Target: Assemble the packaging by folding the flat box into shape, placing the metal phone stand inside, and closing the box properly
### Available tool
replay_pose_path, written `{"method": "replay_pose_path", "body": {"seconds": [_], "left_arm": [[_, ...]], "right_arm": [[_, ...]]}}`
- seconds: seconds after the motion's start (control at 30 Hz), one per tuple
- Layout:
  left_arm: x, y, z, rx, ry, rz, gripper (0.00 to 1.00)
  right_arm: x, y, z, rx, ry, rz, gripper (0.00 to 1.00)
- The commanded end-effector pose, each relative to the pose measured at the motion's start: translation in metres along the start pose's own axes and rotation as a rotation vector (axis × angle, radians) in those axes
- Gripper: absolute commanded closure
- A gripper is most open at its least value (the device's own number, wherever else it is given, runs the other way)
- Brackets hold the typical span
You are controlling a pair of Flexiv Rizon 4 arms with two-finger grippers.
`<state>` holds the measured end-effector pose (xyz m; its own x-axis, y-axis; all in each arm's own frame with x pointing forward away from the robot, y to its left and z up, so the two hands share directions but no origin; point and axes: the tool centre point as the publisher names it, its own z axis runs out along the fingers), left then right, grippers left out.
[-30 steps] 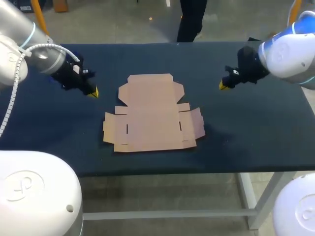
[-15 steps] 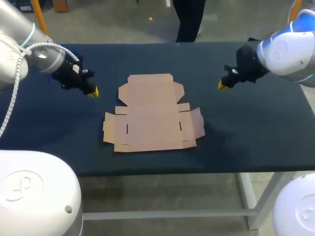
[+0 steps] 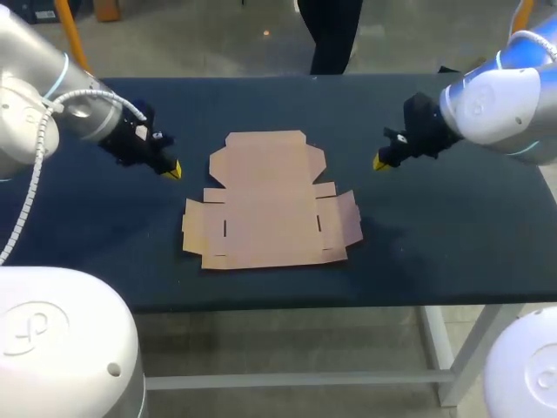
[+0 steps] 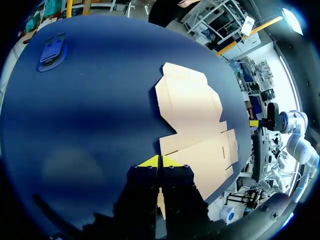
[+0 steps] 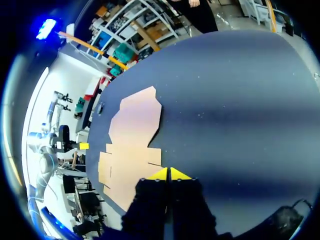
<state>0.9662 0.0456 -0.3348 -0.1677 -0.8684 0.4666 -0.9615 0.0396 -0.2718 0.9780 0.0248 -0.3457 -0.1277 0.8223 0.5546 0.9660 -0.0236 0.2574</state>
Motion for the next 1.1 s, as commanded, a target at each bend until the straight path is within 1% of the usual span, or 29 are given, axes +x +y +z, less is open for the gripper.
{"method": "replay_pose_path", "body": {"seconds": [0.03,0.13,0.27,0.37,0.5,0.57,0.63,1.03,1.1], "left_arm": [[0.000,0.004,0.014,0.025,-0.012,0.030,1.00],[-0.002,0.004,0.022,0.027,-0.016,0.061,1.00],[-0.005,0.000,0.030,0.019,-0.013,0.067,1.00],[-0.007,-0.002,0.035,0.021,-0.004,0.079,1.00],[-0.009,-0.002,0.040,0.027,0.004,0.079,1.00],[-0.010,-0.003,0.041,0.027,0.010,0.084,1.00],[-0.011,-0.005,0.038,0.021,-0.017,0.057,1.00],[-0.011,-0.005,0.038,0.021,-0.017,0.057,1.00],[-0.010,-0.007,0.045,0.010,-0.014,0.072,1.00]], "right_arm": [[-0.004,0.008,0.014,0.014,0.026,-0.002,1.00],[-0.005,0.010,0.020,0.024,0.034,0.000,1.00],[-0.007,0.011,0.030,0.046,0.037,0.010,1.00],[-0.002,0.007,0.038,0.055,0.034,0.012,1.00],[0.001,0.006,0.044,0.057,0.042,0.008,1.00],[0.002,0.007,0.046,0.061,0.046,0.020,1.00],[0.002,0.008,0.046,0.070,0.046,0.034,1.00],[0.002,0.008,0.046,0.070,0.046,0.034,1.00],[0.003,0.007,0.050,0.072,0.040,0.017,1.00]]}}
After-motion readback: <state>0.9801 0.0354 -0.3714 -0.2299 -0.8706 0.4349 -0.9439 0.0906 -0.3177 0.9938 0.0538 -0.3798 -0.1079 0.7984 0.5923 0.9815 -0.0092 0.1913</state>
